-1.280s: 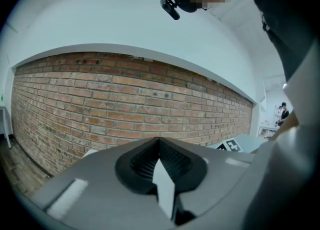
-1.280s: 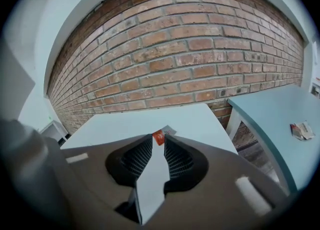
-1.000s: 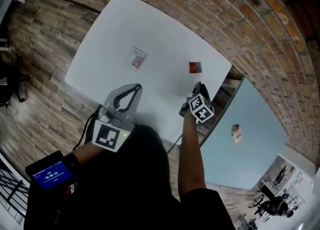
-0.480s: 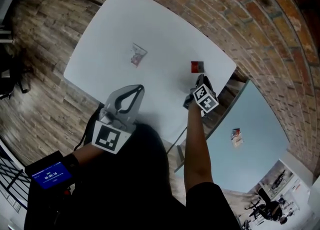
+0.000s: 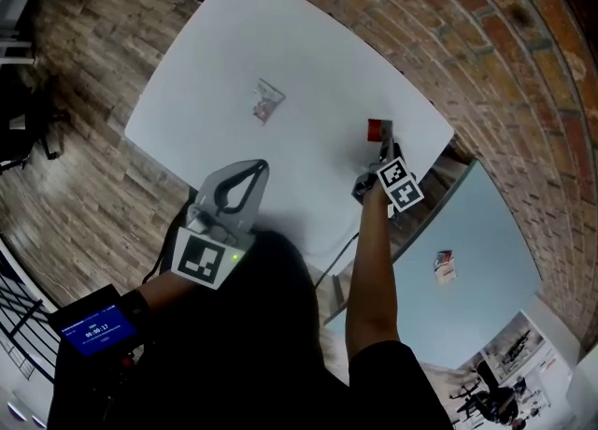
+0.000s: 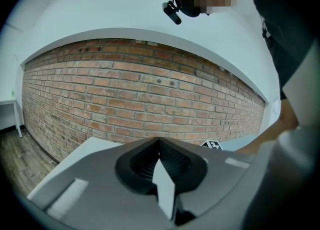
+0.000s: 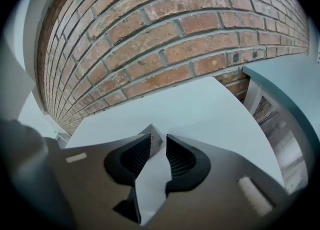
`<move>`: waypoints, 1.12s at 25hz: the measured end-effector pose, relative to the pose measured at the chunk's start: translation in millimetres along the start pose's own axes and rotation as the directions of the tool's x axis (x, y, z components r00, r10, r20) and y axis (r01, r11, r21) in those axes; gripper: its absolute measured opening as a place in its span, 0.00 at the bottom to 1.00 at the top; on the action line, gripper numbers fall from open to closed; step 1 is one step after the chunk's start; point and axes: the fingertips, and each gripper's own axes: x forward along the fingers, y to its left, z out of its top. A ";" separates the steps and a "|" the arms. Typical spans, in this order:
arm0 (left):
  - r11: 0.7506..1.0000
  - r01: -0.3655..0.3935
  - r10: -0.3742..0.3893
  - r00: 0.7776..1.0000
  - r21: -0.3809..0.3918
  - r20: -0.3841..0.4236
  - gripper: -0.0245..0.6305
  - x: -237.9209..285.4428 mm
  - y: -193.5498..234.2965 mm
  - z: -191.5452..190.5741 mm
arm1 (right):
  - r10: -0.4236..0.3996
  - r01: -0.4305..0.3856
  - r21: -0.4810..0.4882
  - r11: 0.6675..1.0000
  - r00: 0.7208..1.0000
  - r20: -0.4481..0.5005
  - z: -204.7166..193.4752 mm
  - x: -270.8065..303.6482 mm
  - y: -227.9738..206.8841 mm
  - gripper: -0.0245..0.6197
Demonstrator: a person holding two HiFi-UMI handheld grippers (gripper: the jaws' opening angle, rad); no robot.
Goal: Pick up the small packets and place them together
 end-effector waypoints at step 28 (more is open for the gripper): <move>1.000 -0.005 0.005 1.000 -0.003 0.020 0.04 -7.1 6.1 1.6 | 0.116 -0.117 -0.045 0.992 0.993 -0.019 1.3 -7.3 26.4 0.05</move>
